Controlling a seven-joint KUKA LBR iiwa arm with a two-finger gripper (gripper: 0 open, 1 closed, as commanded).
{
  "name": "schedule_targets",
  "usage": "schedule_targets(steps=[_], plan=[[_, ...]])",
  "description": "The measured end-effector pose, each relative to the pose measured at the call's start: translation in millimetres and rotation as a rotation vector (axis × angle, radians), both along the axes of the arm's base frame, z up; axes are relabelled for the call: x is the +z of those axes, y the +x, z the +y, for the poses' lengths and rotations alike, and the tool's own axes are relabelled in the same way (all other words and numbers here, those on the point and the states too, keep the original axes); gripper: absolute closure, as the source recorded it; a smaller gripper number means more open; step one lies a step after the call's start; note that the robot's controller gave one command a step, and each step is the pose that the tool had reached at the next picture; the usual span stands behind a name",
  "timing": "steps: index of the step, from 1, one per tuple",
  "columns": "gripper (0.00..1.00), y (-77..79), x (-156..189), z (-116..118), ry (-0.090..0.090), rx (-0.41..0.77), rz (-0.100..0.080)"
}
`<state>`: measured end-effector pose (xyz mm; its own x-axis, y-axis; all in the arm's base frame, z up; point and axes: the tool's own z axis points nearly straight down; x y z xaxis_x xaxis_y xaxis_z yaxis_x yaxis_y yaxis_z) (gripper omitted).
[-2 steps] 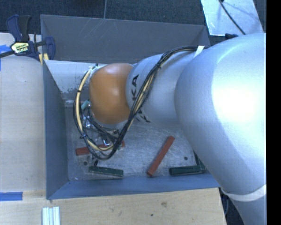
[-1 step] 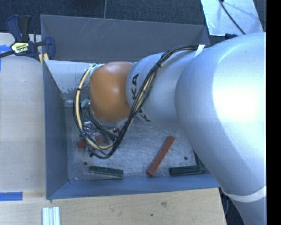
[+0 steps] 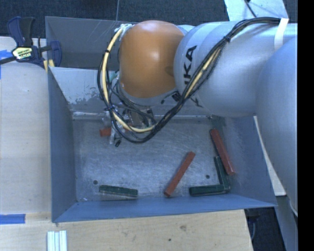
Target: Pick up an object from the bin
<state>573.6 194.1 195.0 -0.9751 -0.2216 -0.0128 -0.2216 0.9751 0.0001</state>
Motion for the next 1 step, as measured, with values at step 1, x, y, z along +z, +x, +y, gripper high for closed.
schedule_targets(steps=[1], plan=[[1.00, -18.8, 173.6, 28.6, 0.002, 0.038, 0.000]])
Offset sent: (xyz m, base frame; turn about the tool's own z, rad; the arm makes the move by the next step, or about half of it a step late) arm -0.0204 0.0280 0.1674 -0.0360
